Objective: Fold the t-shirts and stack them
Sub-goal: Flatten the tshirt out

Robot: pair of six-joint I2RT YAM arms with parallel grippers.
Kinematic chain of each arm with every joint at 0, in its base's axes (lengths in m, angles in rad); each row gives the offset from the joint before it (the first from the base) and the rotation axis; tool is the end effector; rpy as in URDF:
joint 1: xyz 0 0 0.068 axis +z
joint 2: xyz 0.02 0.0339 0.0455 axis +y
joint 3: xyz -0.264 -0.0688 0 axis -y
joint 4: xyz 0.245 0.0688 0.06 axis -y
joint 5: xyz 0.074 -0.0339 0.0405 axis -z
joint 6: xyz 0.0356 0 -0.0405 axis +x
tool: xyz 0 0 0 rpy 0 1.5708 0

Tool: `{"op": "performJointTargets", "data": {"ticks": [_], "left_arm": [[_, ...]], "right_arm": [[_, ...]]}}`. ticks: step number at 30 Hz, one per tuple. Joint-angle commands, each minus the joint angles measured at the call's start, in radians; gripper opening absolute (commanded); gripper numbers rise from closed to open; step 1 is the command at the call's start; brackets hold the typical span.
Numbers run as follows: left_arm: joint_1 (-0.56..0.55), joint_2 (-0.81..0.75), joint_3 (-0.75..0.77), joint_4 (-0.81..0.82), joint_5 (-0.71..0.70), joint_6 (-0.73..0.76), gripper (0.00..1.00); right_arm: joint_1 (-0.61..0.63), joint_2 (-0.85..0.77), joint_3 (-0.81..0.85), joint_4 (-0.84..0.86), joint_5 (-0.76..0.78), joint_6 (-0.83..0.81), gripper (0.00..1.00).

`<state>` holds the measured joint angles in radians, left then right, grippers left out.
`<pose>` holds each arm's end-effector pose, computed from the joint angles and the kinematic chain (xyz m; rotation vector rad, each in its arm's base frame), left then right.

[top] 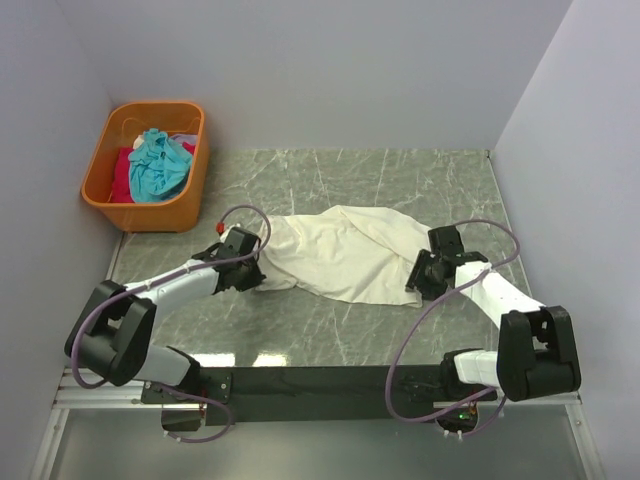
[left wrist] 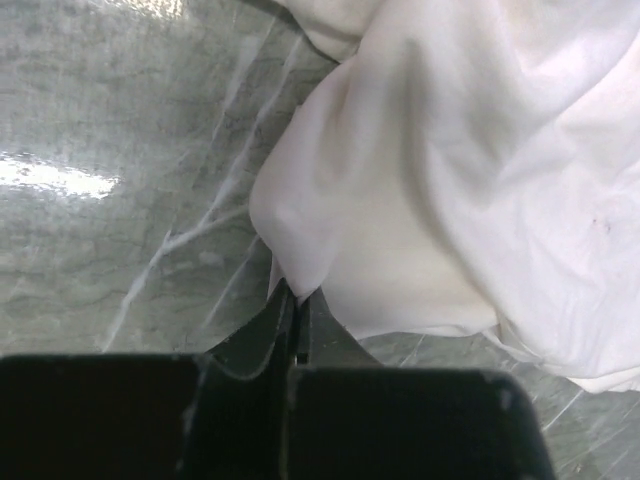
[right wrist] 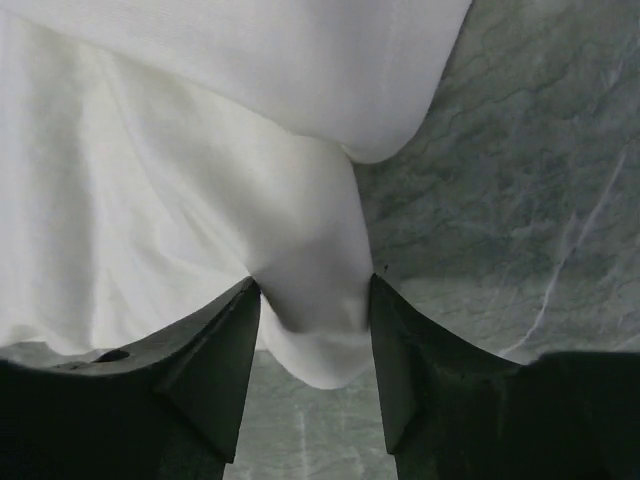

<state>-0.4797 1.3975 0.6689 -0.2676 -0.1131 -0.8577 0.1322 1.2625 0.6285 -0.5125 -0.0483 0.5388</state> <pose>0.2296 -0.1149 0.1634 -0.5311 2.5450 -0.3607 0.2158 0.0304 0.1684 0.5403 2.6915 0.2573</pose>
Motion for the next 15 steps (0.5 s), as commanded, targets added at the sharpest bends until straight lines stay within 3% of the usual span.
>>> {"op": "performJointTargets", "data": {"ticks": [1,4,9,15], "left_arm": [[0.000,-0.090,0.066,-0.082,-0.051,0.026,0.01],[0.009,-0.170,0.135,-0.165,-0.121,0.055,0.01],[0.023,-0.365,0.317,-0.382,-0.229,0.089,0.01],[0.021,-0.534,0.449,-0.527,-0.298,0.092,0.01]], "right_arm": [[-0.008,0.020,0.008,0.012,-0.004,0.003,0.27],[-0.008,-0.034,0.046,-0.029,0.074,0.021,0.00],[-0.008,-0.176,0.259,-0.170,0.231,0.035,0.00],[-0.009,-0.297,0.470,-0.251,0.381,0.006,0.00]]}}
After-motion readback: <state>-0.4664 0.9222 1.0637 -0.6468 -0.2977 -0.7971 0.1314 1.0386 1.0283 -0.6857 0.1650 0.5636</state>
